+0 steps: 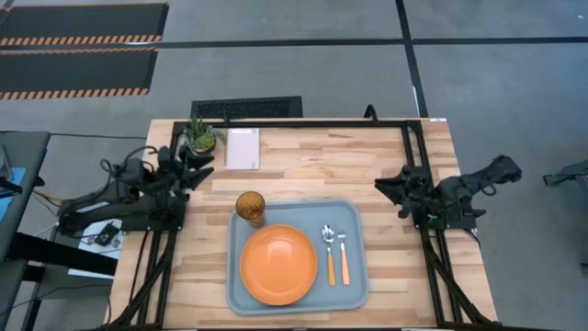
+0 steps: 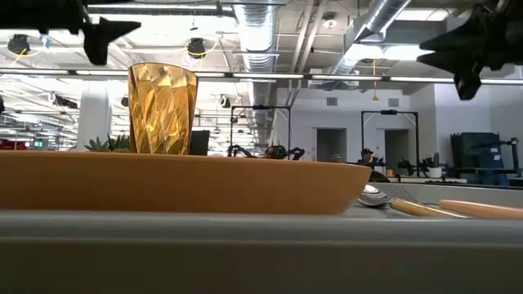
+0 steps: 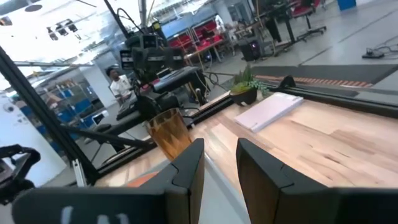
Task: Pick and place plate/cup/fork/spoon on tray
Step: Return to Home Position
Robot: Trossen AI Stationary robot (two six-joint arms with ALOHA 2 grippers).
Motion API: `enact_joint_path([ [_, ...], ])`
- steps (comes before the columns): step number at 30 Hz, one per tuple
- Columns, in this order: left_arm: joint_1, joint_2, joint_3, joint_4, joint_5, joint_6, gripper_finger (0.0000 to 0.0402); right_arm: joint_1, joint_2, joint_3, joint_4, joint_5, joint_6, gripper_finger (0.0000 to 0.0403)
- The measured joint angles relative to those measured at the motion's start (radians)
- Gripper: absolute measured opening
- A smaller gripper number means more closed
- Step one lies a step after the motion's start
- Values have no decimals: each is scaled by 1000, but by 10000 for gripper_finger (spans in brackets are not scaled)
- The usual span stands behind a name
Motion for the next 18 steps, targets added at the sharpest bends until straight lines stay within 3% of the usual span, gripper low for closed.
enact_joint_path([
  [8,-29,-41,-153,100,-9,-25,213,10,-89,-90,32,0,-37,118],
  [18,-75,-99,-245,106,-32,-35,212,9,-79,-155,125,-4,-115,118],
])
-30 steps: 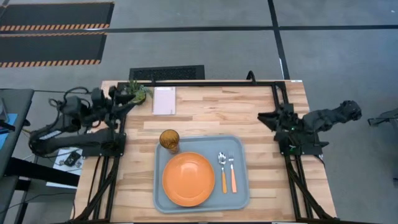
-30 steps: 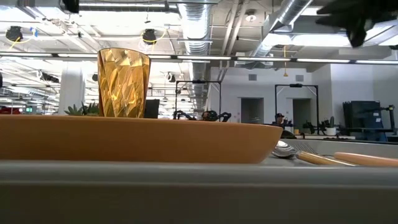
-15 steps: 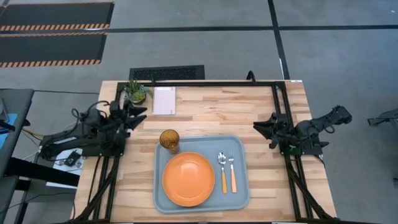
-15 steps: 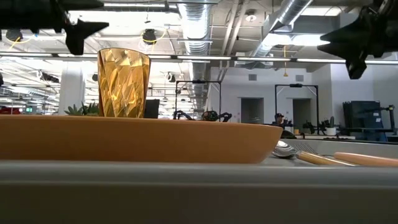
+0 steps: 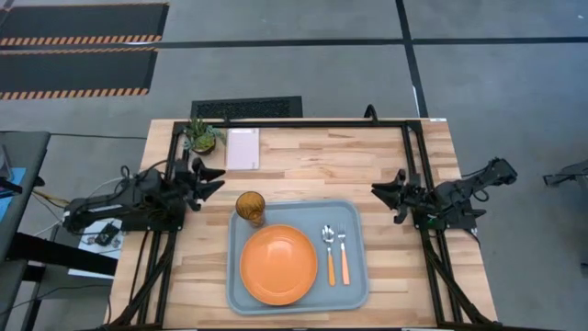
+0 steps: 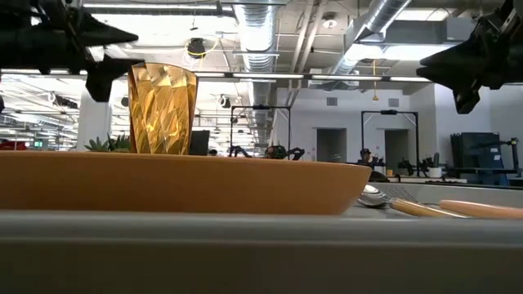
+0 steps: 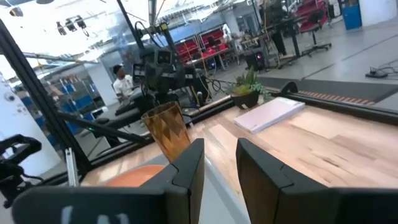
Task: Pick and place plate/cup/fork/spoon on tray
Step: Return to Home Position
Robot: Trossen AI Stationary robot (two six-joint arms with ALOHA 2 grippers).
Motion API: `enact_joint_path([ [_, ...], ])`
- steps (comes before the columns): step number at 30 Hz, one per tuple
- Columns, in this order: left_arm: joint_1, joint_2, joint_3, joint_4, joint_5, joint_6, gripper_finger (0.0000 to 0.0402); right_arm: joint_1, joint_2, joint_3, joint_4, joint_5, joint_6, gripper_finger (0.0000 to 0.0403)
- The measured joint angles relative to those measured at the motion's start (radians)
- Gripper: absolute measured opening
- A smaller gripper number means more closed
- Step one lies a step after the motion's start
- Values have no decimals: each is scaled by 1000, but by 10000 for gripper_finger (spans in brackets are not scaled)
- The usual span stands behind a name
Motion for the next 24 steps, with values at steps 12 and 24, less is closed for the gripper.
enact_joint_path([
  [12,-11,2,-49,29,-51,15,213,0,-4,-1,-15,13,-66,118],
  [24,-11,3,-54,65,-140,46,213,0,-4,-2,-21,34,-77,118],
])
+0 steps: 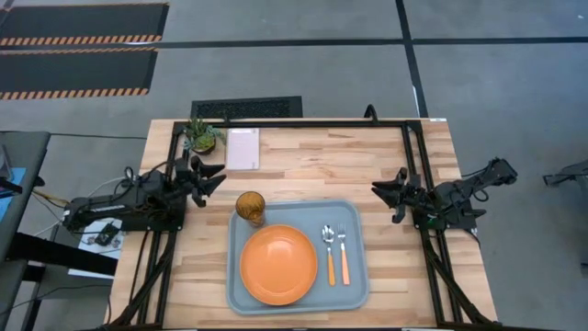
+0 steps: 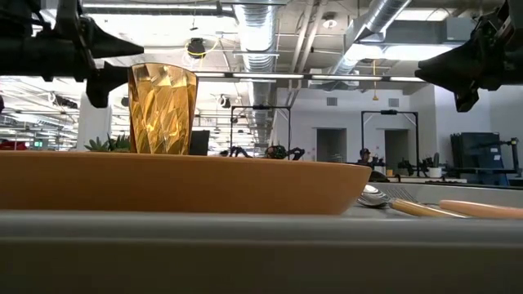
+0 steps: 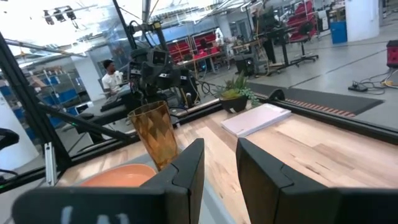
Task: Pick and place plate/cup/fork/spoon on tray
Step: Return to Home Position
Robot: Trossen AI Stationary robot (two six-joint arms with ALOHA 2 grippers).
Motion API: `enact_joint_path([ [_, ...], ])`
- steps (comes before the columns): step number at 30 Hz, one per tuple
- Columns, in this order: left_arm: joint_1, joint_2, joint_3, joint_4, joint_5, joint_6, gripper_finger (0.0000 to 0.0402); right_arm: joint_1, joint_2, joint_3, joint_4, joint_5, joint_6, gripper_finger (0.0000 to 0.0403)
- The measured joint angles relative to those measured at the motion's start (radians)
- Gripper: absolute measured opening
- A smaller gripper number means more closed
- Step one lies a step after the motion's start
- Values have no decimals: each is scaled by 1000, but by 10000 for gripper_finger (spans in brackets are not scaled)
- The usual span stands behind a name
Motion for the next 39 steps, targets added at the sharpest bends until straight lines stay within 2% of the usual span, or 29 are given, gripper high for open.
enact_joint_path([
  [12,0,0,3,-104,-16,-26,213,0,0,-1,0,0,0,118],
  [39,0,0,7,-115,-15,-26,213,0,0,-2,7,-1,1,118],
])
